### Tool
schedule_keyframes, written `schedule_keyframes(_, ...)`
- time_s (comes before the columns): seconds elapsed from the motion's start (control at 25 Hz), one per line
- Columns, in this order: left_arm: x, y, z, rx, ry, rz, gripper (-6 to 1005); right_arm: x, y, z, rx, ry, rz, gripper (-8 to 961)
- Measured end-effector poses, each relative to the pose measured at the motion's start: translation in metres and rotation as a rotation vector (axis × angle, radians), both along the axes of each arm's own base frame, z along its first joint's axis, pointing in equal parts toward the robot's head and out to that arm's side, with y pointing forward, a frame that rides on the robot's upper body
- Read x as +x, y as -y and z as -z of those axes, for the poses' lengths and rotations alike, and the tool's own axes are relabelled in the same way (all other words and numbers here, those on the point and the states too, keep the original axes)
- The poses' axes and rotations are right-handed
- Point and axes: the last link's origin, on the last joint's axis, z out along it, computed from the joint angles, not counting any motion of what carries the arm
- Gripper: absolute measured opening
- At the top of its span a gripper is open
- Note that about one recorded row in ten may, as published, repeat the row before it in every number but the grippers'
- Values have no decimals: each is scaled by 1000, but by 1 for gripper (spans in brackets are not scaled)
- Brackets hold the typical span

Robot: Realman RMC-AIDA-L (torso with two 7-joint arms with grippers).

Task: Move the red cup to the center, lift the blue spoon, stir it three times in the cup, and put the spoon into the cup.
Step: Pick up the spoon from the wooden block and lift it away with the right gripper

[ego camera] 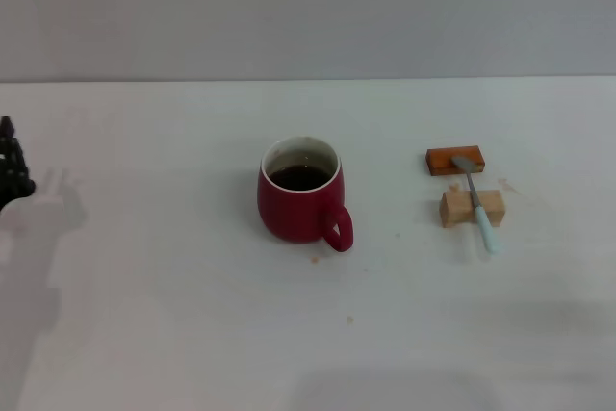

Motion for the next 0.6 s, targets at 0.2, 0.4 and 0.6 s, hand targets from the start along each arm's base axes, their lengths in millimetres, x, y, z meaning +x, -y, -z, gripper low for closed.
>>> schedule_keyframes(0.2, -5, 2, -2, 6, 14, -19, 123, -6, -5, 11, -66, -10, -25, 755)
schedule_keyframes(0.4, -5, 0, 0, -6, 14, -27, 289, -10, -18, 27, -180, -10, -32, 755)
schedule_keyframes(0.6, -5, -1, 1, -12, 15, -31, 501, -16, -23, 42, -264, -9, -52, 755)
